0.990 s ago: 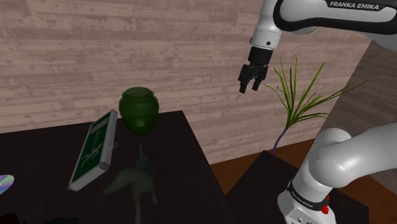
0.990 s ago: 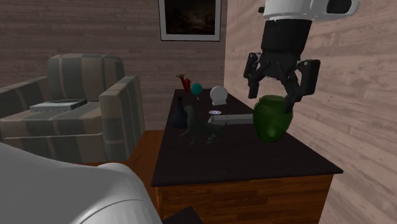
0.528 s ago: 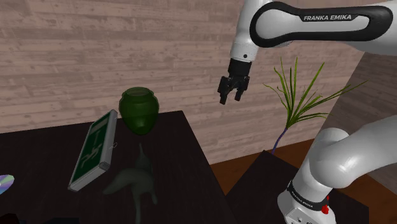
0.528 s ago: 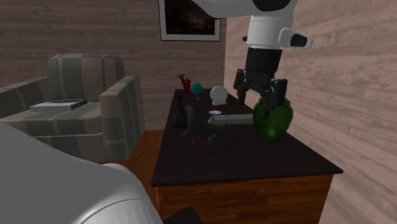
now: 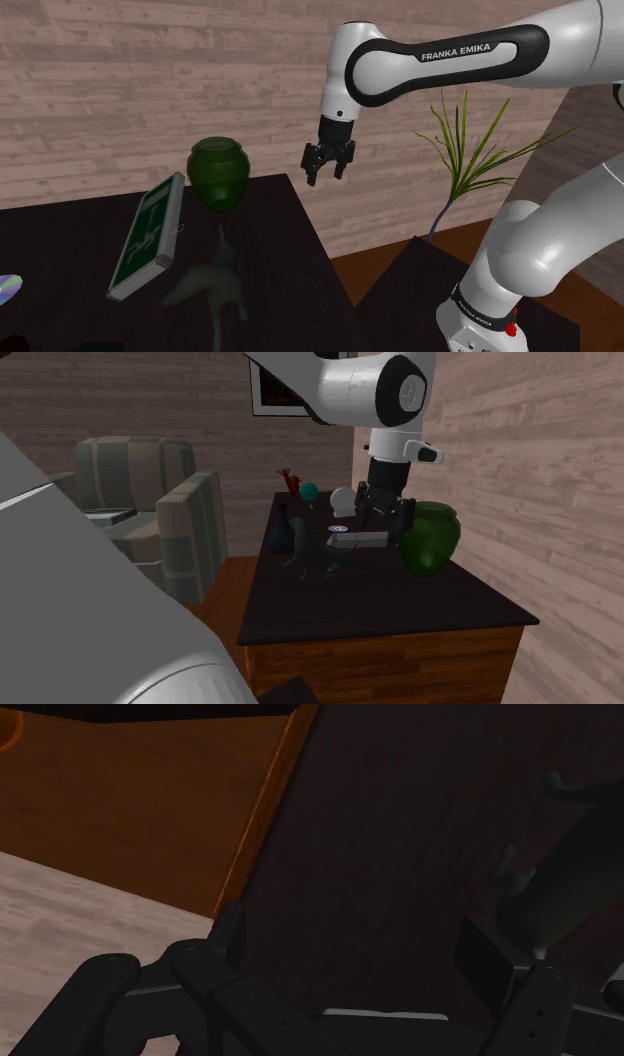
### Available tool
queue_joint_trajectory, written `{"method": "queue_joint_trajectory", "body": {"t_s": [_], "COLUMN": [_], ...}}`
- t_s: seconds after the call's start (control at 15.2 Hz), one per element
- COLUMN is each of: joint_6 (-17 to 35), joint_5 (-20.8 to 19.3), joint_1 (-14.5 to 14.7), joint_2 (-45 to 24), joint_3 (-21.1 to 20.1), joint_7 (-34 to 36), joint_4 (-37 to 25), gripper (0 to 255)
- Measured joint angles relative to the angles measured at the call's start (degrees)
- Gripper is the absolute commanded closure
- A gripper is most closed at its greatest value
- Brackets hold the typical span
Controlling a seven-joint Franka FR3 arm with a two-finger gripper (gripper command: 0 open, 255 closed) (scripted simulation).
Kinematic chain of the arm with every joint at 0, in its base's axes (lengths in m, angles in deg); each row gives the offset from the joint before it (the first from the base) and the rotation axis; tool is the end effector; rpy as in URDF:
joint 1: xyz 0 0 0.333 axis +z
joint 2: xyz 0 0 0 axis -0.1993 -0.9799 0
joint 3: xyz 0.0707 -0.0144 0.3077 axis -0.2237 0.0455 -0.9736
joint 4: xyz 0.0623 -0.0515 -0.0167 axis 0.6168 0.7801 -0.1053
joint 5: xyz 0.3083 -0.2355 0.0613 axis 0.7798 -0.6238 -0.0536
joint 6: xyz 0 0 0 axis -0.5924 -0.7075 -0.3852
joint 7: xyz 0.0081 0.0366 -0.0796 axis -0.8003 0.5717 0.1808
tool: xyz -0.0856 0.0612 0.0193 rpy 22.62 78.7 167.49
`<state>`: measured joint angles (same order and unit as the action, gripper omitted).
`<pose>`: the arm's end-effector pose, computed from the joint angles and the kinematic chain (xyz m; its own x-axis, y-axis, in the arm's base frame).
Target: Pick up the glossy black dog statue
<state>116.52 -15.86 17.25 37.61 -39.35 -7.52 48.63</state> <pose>0.4048 0.1551 0.5253 0.9925 -0.1223 -0.0047 -0.1218 -0.9831 -0.1370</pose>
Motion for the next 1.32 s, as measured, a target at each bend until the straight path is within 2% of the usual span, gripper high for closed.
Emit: {"method": "queue_joint_trajectory", "body": {"t_s": [0.4, 0.66, 0.99, 1.32], "joint_6": [6.65, 10.06, 13.54, 14.84], "joint_5": [-0.27, -2.2, -6.21, -11.07], "joint_1": [1.44, 2.45, 4.32, 7.57], "joint_2": [-10.2, -18.39, -28.98, -40.06], "joint_3": [-5.1, -8.03, -10.33, -10.98], "joint_7": [6.11, 10.82, 16.6, 22.22], "joint_4": [-4.31, -9.39, -16.45, -25.85], "gripper": [0, 0, 0, 0]}}
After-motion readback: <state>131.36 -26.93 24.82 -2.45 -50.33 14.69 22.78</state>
